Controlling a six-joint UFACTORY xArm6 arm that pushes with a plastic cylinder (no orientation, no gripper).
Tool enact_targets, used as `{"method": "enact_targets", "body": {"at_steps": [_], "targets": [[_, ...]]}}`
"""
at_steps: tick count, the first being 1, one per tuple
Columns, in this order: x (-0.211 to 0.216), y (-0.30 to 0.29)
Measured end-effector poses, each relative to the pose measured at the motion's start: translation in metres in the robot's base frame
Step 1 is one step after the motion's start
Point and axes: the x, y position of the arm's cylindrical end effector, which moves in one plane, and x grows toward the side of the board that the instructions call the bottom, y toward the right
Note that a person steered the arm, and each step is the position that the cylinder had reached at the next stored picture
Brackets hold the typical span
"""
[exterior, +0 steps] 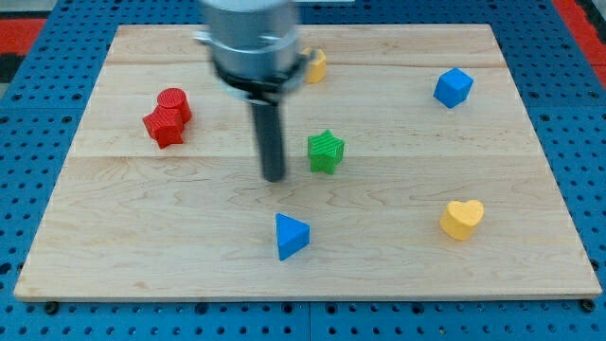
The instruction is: Move blue triangle towards center left
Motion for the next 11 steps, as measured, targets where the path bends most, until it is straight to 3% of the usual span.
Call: {"method": "enact_targets", "body": {"at_steps": [1, 2, 4, 5, 7, 9, 11], "targets": [[0.060, 0.039], [0.099, 0.033], [0.075, -0.029], [0.066, -0.007], [0.036, -0.067], [0.008, -0.083], [0.024, -0.106]]}}
